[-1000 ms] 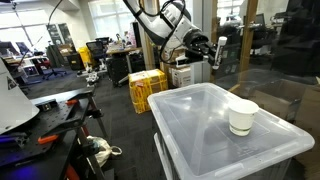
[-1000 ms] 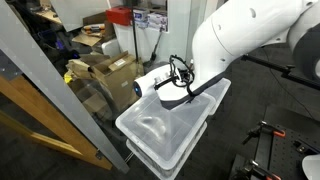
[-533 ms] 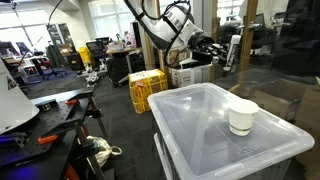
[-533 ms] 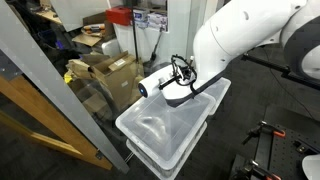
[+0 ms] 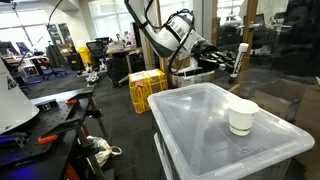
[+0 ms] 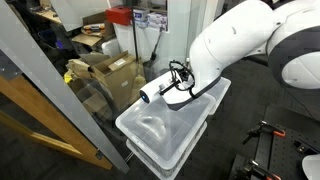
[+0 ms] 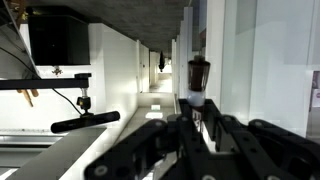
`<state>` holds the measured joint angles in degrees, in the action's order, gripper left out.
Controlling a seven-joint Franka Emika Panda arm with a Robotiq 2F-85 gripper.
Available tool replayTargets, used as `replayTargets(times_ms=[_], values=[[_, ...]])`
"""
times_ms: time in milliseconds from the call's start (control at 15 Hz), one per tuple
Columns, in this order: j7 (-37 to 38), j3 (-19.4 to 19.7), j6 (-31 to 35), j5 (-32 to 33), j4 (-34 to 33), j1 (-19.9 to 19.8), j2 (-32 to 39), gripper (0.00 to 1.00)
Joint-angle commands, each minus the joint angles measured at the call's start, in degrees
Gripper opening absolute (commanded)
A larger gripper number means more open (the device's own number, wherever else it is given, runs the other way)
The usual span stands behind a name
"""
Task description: Put the marker inside the mug cup
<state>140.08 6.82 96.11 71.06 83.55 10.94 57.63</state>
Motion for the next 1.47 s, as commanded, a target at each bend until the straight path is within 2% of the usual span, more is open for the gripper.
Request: replayTargets(times_ms=[0,1400], values=[[0.36,-1.23,1.3,1.82,-2.92,-1.67,2.42,0.05],[-0.74,-0.55,6.92,3.13,-13.39,-2.42,12.76,0.05]])
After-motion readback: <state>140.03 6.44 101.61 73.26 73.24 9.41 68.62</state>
